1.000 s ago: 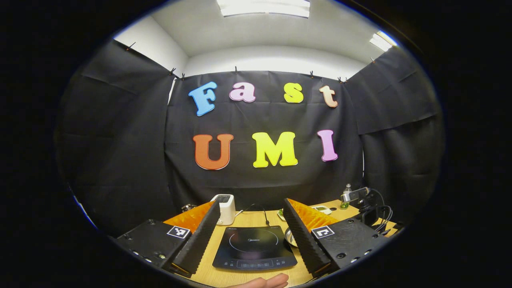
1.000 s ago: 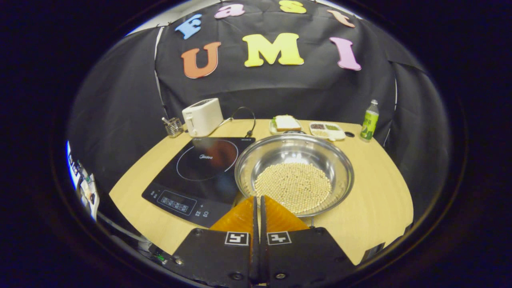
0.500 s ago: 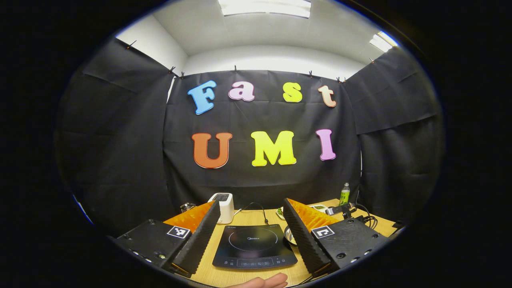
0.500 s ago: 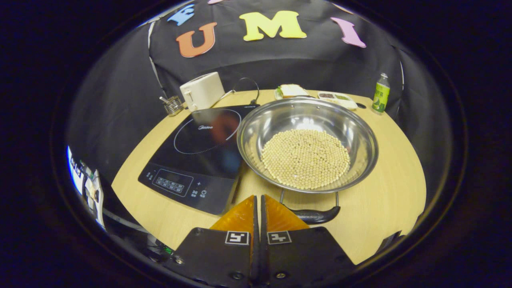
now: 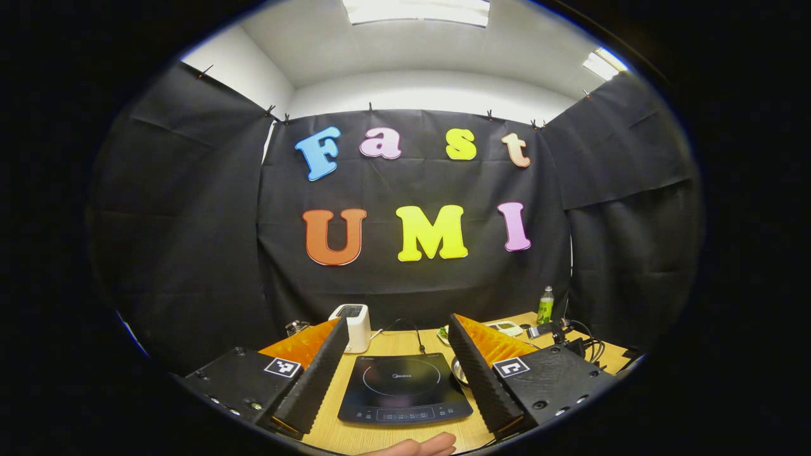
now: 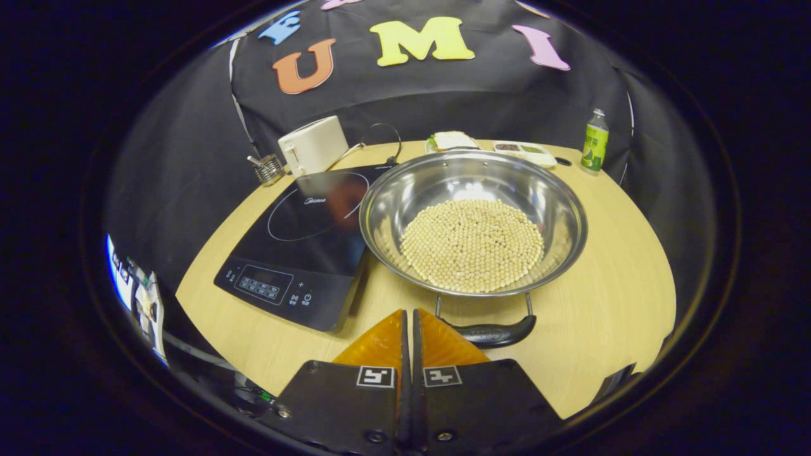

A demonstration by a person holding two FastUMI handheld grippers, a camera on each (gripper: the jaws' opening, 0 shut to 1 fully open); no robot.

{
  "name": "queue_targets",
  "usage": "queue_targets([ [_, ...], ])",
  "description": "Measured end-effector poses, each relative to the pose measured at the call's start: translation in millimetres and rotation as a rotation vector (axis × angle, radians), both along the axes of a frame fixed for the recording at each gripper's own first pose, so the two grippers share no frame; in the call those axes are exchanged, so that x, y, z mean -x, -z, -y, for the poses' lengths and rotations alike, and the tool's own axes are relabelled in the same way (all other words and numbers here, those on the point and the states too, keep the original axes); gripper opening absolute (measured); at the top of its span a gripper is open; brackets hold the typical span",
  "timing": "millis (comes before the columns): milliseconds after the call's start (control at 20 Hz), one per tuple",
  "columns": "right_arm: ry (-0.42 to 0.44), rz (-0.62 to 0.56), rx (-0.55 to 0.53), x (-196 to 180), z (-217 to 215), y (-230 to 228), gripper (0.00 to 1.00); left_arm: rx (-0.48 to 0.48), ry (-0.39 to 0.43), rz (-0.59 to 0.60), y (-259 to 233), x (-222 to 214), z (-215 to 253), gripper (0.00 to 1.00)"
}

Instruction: First push the handle of the pot to place it horizontally, then grasp the pot with both hands and set it on the induction cooktop.

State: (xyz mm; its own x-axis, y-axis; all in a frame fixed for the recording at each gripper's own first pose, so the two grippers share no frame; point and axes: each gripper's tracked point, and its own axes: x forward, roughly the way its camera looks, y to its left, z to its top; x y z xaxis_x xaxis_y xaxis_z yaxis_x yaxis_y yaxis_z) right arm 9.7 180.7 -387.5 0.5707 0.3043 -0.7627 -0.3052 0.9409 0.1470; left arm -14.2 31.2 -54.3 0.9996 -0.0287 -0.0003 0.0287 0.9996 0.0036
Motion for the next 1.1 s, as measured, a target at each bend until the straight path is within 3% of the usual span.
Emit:
queue_targets([
  [150,0.01,0.015,0.011,-2.2,10.6,0.2,0.0,0.015,-0.02,0.002,-3.1,6.5,-0.8,0.94],
  [250,0.015,0.027,0.018,-3.4,16.5,1.2,0.04,0.011,-0.031,0.018,-7.4,9.2,-4.3,0.94],
  [500,0.025,0.051,0.037,-9.2,31.4,3.5,0.04,0.04,0.01,0.057,-14.5,10.5,4.1,0.94],
  [650,0.046,0.059,0.039,-14.0,42.3,4.2,0.0,0.014,0.015,0.066,-13.9,10.5,5.9,0.94],
  [850,0.07,0.057,0.036,-20.0,59.3,4.9,0.04,-0.011,0.016,0.039,-4.2,8.8,5.8,0.94],
  [900,0.076,0.061,0.039,-22.2,64.0,5.6,0.04,-0.01,0.014,0.038,-3.7,7.2,5.9,0.84],
  [950,0.077,0.064,0.044,-24.6,69.6,5.1,0.04,-0.007,0.012,0.04,-4.3,7.7,5.2,0.94],
  [1000,0.08,0.068,0.05,-27.4,75.6,5.5,0.0,-0.001,0.016,0.039,-4.2,7.8,6.7,0.94],
  [1100,0.097,0.073,0.05,-34.0,90.3,5.4,0.03,0.022,0.021,0.036,-2.3,10.7,9.3,0.94],
])
